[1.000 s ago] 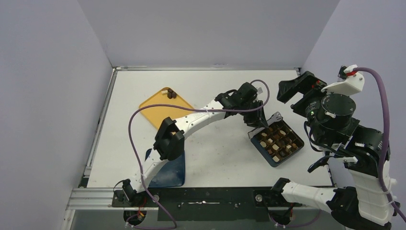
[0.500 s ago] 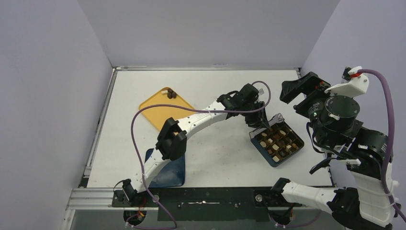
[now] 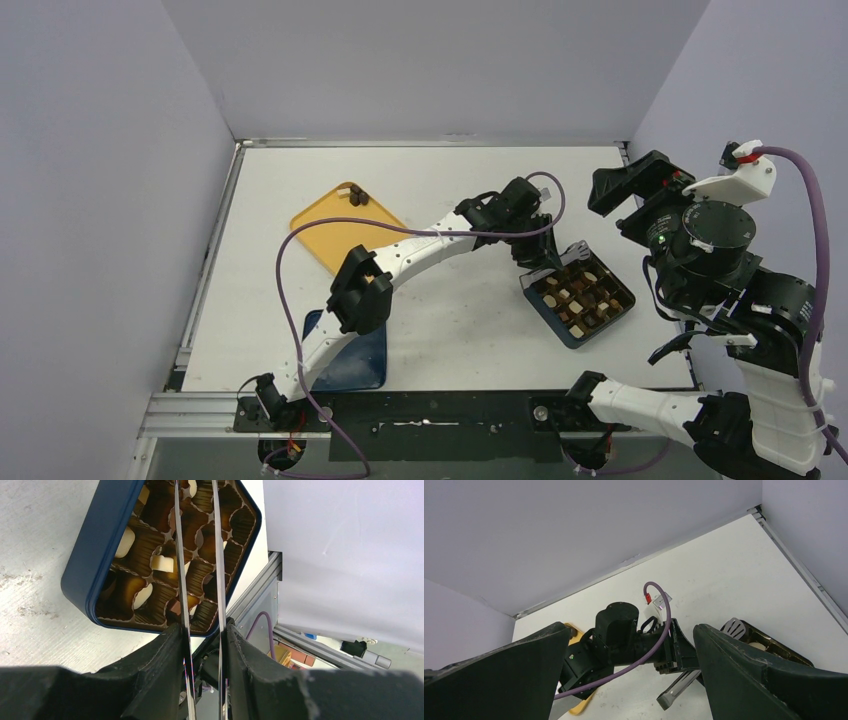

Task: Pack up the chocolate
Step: Place the fake chocolate in the packing box, then place the clamp at the center of the board.

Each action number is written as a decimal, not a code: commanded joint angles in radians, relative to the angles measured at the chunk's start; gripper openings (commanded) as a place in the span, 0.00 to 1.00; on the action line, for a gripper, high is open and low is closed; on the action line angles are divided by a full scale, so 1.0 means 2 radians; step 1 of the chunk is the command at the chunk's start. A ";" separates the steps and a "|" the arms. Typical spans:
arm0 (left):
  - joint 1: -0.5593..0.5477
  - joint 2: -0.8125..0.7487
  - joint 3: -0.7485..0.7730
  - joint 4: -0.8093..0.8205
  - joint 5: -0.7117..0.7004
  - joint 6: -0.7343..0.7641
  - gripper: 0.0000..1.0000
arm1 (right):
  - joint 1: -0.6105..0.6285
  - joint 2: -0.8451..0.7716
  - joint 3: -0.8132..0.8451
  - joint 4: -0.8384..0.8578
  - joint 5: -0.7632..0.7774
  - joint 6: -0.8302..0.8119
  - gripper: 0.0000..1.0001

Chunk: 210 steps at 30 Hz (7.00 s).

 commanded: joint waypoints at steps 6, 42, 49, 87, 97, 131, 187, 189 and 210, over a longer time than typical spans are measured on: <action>-0.001 -0.006 0.034 0.011 -0.005 0.008 0.33 | -0.001 -0.005 -0.001 0.009 0.015 -0.007 1.00; -0.001 -0.015 0.044 -0.005 -0.056 0.031 0.35 | -0.001 -0.012 -0.007 0.009 0.021 -0.008 1.00; -0.006 -0.025 0.046 -0.017 -0.100 0.062 0.33 | -0.001 -0.014 -0.008 0.008 0.021 -0.007 1.00; -0.008 -0.035 0.059 -0.027 -0.122 0.087 0.37 | 0.000 -0.011 -0.002 0.013 0.021 -0.012 1.00; -0.009 -0.038 0.059 -0.030 -0.126 0.089 0.37 | 0.000 -0.017 -0.008 0.011 0.019 -0.001 1.00; 0.003 -0.123 0.048 -0.123 -0.302 0.136 0.33 | 0.000 -0.031 -0.027 0.024 0.014 0.012 1.00; 0.134 -0.076 -0.068 -0.117 -0.253 0.143 0.94 | -0.001 0.054 -0.078 0.034 -0.084 -0.024 1.00; 0.134 -0.092 -0.074 -0.125 -0.257 0.137 0.97 | -0.001 0.046 -0.088 0.034 -0.093 -0.010 1.00; 0.133 -0.379 -0.393 -0.271 -0.297 0.002 0.78 | -0.002 0.007 -0.162 0.017 -0.194 0.029 1.00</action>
